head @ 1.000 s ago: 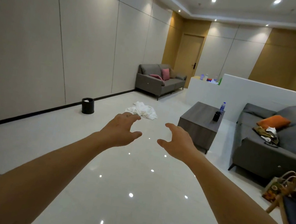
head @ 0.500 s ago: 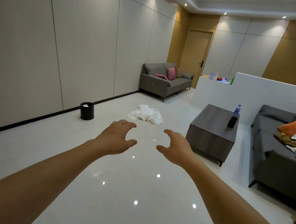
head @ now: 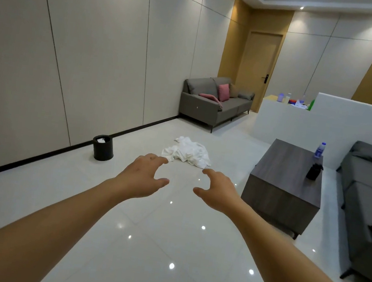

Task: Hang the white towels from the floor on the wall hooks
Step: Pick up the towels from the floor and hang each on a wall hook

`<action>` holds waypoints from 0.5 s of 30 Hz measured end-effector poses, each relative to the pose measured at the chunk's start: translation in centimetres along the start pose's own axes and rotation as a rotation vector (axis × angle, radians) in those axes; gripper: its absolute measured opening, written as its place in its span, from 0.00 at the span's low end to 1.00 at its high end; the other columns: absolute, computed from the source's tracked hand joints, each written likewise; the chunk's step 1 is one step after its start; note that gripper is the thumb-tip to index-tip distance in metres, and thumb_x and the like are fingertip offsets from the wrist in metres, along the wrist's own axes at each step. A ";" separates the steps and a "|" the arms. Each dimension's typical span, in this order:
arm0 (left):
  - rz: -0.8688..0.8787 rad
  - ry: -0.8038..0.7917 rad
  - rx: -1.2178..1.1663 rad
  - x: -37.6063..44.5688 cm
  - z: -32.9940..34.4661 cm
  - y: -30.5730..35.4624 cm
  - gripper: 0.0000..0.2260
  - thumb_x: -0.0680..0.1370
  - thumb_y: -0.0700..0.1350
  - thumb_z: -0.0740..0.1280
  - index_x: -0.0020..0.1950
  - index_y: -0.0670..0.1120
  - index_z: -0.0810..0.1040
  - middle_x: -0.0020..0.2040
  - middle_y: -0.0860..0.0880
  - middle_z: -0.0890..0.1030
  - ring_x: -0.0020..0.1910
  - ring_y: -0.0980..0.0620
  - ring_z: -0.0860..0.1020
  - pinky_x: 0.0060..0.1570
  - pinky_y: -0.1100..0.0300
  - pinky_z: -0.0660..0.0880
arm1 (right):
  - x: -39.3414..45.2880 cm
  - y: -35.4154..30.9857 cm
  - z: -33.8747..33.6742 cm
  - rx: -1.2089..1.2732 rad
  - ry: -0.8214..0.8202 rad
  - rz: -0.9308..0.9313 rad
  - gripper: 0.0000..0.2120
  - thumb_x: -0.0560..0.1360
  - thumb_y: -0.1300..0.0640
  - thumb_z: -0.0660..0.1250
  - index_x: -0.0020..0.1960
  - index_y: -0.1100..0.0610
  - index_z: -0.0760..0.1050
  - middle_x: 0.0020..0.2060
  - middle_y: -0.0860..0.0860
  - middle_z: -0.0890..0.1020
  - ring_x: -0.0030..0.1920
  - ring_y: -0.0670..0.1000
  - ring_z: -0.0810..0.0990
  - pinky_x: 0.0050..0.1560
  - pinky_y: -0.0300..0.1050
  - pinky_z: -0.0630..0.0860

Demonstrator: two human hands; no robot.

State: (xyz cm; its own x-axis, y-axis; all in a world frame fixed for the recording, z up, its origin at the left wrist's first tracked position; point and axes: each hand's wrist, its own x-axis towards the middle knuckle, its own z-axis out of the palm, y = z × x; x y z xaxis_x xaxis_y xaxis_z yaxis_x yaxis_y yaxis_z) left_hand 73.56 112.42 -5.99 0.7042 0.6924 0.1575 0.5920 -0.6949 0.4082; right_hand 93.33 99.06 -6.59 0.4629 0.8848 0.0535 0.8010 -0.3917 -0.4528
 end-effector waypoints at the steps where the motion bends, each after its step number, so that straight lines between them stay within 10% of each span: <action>1: -0.010 -0.015 -0.005 1.9 0.6 -0.9 0.28 0.77 0.58 0.66 0.75 0.55 0.65 0.74 0.53 0.66 0.71 0.51 0.66 0.68 0.53 0.67 | 2.0 0.3 0.7 -0.003 -0.026 0.005 0.33 0.75 0.44 0.68 0.76 0.51 0.62 0.72 0.52 0.69 0.70 0.54 0.69 0.66 0.48 0.68; 15: 0.059 -0.079 -0.024 35.4 2.8 -13.9 0.29 0.77 0.58 0.66 0.76 0.54 0.64 0.74 0.51 0.67 0.72 0.49 0.65 0.67 0.53 0.67 | 35.1 1.3 3.4 -0.046 -0.005 0.089 0.33 0.74 0.44 0.69 0.75 0.51 0.63 0.70 0.53 0.71 0.67 0.55 0.71 0.61 0.46 0.69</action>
State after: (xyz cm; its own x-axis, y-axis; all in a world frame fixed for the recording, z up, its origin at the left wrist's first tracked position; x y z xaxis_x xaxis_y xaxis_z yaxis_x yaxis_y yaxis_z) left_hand 91.34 146.10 -8.57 0.7669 0.6321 0.1108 0.5396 -0.7286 0.4219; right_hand 109.34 130.44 -8.29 0.5313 0.8471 0.0107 0.7733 -0.4798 -0.4146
